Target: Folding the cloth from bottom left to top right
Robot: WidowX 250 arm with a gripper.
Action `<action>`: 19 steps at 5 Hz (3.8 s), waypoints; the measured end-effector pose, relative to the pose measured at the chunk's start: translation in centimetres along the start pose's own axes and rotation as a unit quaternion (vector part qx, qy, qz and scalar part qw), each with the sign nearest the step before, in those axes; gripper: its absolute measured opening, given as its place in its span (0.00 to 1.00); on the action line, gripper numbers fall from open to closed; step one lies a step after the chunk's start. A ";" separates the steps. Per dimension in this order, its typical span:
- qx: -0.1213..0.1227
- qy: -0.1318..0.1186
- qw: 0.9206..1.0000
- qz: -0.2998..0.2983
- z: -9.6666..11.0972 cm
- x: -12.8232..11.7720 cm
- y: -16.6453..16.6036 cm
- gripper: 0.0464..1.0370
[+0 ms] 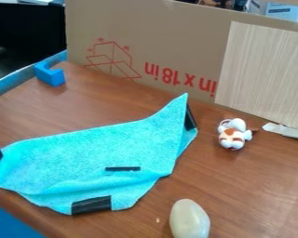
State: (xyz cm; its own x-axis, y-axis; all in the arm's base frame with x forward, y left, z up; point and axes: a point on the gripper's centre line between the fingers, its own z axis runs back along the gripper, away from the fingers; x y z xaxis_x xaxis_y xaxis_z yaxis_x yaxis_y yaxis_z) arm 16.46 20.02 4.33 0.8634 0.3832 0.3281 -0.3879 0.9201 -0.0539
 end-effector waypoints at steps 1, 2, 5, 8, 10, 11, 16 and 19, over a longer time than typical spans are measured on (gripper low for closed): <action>0.012 0.016 1.000 -0.006 -1.2 -0.2 0.0 0.85; 0.020 0.021 1.000 -0.003 -1.6 -0.3 0.4 0.55; -0.016 -0.020 1.000 0.006 2.5 0.9 -0.7 0.02; -0.003 -0.026 1.000 -0.009 3.6 5.8 -7.6 0.01; 0.006 -0.003 0.999 -0.044 2.7 8.0 -15.1 0.01; 0.007 0.000 0.999 -0.039 2.9 9.2 -17.5 0.01; 0.038 -0.004 0.999 -0.024 0.4 13.5 -26.3 0.01; 0.038 -0.005 0.998 -0.049 -0.4 13.8 -30.5 0.17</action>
State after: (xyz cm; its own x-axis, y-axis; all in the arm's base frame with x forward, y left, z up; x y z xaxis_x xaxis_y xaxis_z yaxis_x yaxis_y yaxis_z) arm 40.37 -2.76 10.14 0.8952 0.2914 0.3371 -0.3263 0.9439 0.0505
